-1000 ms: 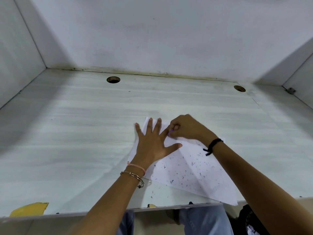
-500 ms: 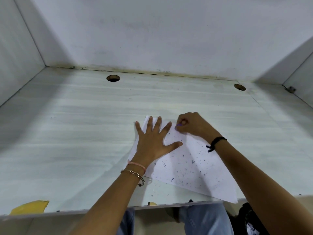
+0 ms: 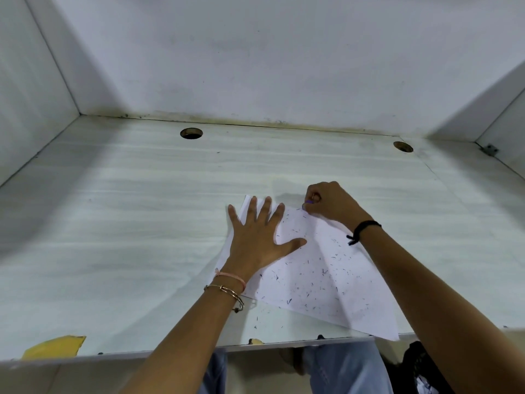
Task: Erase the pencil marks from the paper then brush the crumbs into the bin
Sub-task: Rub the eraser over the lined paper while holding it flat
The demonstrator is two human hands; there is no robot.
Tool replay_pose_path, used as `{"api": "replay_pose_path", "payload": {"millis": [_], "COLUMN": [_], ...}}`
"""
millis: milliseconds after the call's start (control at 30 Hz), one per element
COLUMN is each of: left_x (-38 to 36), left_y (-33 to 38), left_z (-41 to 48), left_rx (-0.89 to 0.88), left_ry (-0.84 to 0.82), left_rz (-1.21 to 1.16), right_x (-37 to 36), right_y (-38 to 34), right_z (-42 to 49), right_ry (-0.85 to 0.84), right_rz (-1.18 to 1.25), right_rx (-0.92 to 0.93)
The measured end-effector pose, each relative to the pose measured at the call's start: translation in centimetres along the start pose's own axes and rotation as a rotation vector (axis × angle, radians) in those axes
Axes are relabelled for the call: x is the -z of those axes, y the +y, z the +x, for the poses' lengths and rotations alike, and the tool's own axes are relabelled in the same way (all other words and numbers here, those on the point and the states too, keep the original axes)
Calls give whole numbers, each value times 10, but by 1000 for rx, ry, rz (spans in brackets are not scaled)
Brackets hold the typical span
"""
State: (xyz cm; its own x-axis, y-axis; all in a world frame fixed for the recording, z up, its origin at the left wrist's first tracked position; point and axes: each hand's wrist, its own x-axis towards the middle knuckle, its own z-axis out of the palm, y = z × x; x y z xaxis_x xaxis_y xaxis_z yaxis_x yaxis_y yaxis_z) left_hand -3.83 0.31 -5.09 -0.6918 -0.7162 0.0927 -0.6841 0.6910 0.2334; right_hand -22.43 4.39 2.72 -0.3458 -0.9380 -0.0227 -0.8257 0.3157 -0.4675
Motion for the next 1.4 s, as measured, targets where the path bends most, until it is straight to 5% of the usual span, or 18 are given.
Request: {"api": "replay_pose_path", "payload": {"millis": [167, 400, 533, 700, 900, 1100, 1200, 1300, 1400], "left_x": [-4, 1, -1, -1, -3, 0, 2, 0, 4], "left_y": [0, 0, 0, 0, -1, 1, -1, -4, -8], "left_z": [0, -1, 0, -1, 0, 0, 0, 3, 4], "left_rx": [-18, 1, -9, 3, -9, -2, -4, -25, -11], "left_ry": [43, -9, 14, -7, 20, -9, -5, 23, 76], "left_rz": [30, -4, 17, 17, 35, 20, 21, 13, -253], "right_x": [-22, -2, -14, -4, -18, -2, -5, -13, -19], "right_y": [-28, -4, -18, 8, -20, 3, 0, -3, -13], "right_z": [-27, 1, -27, -13, -26, -5, -9, -33, -64], "right_ry": [-223, -23, -243, 0, -214, -13, 14, 120, 71], "right_rz": [40, -42, 26, -2, 63, -41, -88, 172, 382], "right_rx": [182, 52, 189, 15, 143, -56, -16, -1, -17]}}
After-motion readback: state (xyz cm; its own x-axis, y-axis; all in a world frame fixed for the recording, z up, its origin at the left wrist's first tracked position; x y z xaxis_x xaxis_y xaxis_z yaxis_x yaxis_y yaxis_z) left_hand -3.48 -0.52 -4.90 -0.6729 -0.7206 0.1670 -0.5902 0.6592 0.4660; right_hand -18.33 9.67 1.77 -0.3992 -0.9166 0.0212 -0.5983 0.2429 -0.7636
